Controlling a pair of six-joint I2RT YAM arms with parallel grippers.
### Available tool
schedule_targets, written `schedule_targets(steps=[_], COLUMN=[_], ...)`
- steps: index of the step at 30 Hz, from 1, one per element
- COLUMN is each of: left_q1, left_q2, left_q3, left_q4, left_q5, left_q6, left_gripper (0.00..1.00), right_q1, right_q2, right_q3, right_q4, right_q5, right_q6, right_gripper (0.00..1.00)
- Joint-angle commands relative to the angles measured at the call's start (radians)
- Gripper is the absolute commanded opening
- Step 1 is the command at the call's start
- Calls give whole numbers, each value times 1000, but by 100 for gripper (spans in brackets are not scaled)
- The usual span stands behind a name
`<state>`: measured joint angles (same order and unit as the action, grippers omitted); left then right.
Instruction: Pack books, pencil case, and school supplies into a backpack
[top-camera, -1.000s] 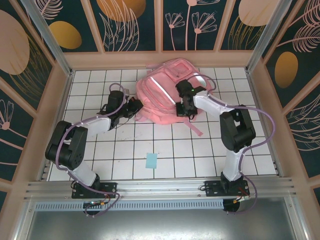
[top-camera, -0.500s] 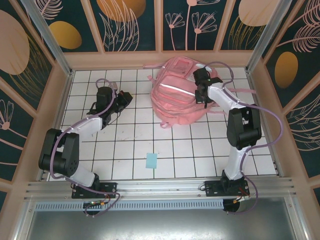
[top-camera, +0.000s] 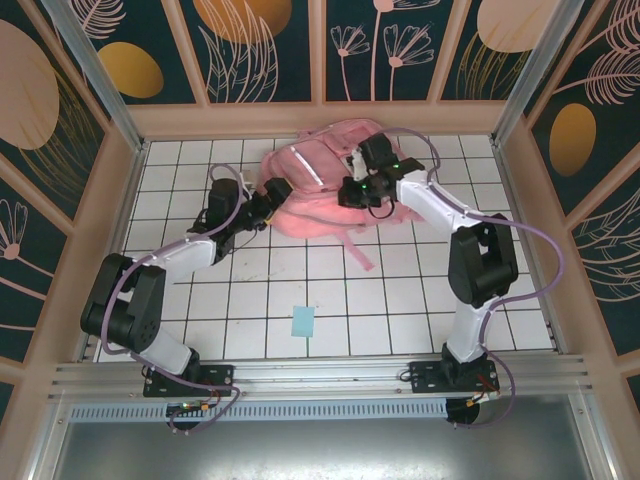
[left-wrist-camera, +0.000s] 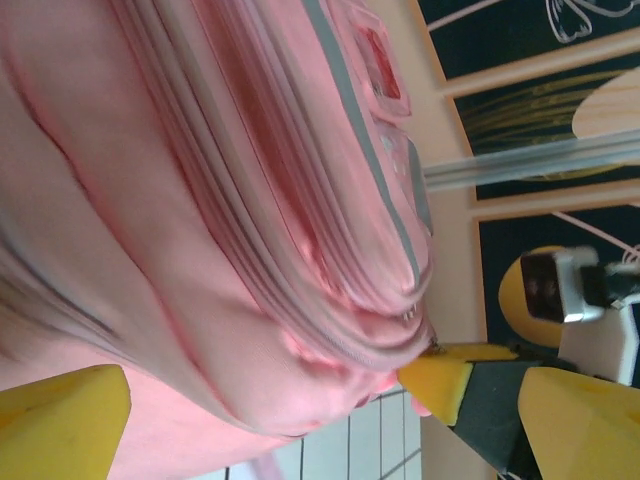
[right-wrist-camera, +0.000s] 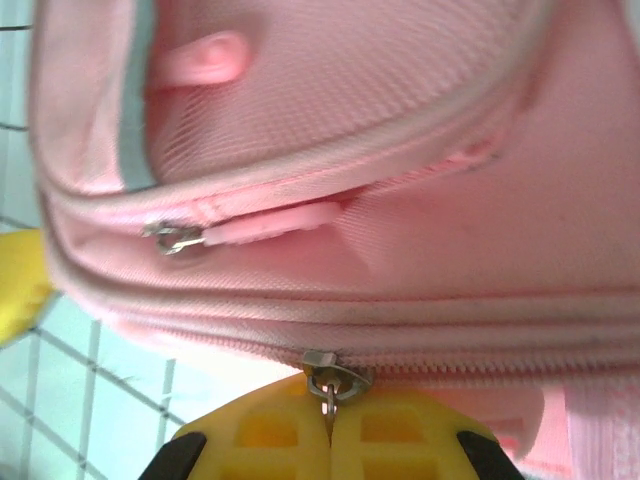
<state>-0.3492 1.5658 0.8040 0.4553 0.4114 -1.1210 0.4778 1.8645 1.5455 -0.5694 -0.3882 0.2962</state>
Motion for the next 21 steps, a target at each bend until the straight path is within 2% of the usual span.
schedule_targets(steps=[1, 4, 6, 8, 9, 11, 14, 15, 18, 21], left_q1=[-5, -6, -5, -6, -4, -2, 3, 3, 3, -1], left_q2=[-25, 10, 42, 84, 107, 141, 218, 233, 249, 242], left_q3=[-35, -34, -18, 7, 23, 46, 75, 85, 78, 68], left_q4=[39, 32, 37, 48, 54, 89, 136, 134, 178, 200], left_q5=[-3, -15, -28, -44, -53, -57, -43, -37, -22, -7], left_q6=[-50, -39, -34, -23, -13, -2, -14, -20, -51, -71], left_gripper=[99, 99, 99, 94, 87, 58, 9, 0, 0, 0], right_q1=[32, 62, 82, 96, 97, 92, 75, 53, 14, -11], right_q2=[-1, 5, 2, -3, -12, -33, -70, -82, -115, -143], right_q3=[71, 81, 82, 69, 50, -1, -95, -123, -181, -199], right_q4=[107, 119, 100, 62, 43, 24, 13, 13, 18, 24], right_q5=[-176, -267, -285, -278, -260, -203, -124, -94, -30, -21], right_q6=[33, 25, -1, -35, -49, -70, -74, -72, -71, -72], right_gripper=[0, 0, 0, 0, 0, 0, 0, 0, 1, 37])
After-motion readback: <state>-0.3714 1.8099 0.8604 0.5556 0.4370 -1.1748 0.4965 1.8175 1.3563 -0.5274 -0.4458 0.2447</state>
